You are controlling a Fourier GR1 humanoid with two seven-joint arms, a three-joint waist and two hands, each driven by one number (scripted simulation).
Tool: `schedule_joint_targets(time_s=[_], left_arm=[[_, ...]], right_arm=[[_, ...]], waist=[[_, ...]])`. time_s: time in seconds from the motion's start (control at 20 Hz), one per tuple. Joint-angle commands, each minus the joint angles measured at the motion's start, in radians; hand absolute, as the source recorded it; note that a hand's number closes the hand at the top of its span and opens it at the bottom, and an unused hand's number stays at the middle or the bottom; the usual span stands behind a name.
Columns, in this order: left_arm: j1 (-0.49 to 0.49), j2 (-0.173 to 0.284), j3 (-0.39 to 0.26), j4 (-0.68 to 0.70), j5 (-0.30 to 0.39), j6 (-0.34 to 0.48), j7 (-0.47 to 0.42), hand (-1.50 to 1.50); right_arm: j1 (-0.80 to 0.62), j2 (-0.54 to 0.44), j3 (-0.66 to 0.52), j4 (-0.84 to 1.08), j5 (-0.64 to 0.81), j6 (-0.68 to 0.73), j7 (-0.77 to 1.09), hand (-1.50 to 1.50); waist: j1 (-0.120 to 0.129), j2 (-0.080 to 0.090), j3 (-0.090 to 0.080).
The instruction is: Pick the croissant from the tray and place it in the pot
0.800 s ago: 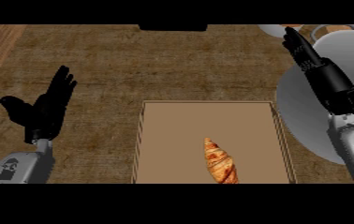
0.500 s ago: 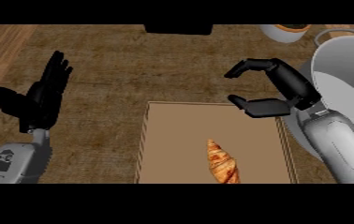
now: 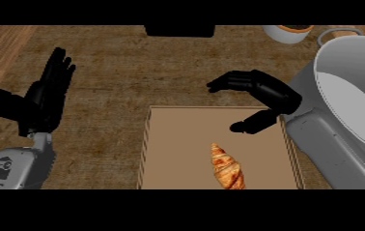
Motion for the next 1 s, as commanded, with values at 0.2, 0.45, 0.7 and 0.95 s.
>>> schedule_joint_targets(time_s=[0.2, 0.45, 0.7, 0.95], left_arm=[[-0.003, -0.016, 0.02, 0.005, -0.018, 0.001, 0.013, 0.0], [0.015, 0.007, 0.027, -0.04, -0.004, -0.009, 0.052, 0.0], [0.0, -0.015, 0.013, -0.071, -0.035, 0.042, 0.089, 0.0], [0.039, -0.016, 0.022, -0.092, -0.031, 0.014, 0.065, 0.0]], right_arm=[[-0.043, -0.038, 0.072, -0.19, 0.064, 0.206, 0.111, -1.5], [-0.162, -0.091, 0.179, -0.281, 0.117, 0.418, 0.341, -1.5], [-0.14, -0.044, 0.341, -0.402, 0.229, 0.518, 0.527, -1.5], [-0.091, 0.056, 0.427, -0.428, 0.303, 0.603, 0.723, -1.5]], waist=[[-0.034, -0.007, -0.001], [-0.029, -0.015, -0.004], [-0.034, -0.015, -0.002], [-0.029, -0.008, -0.001]])
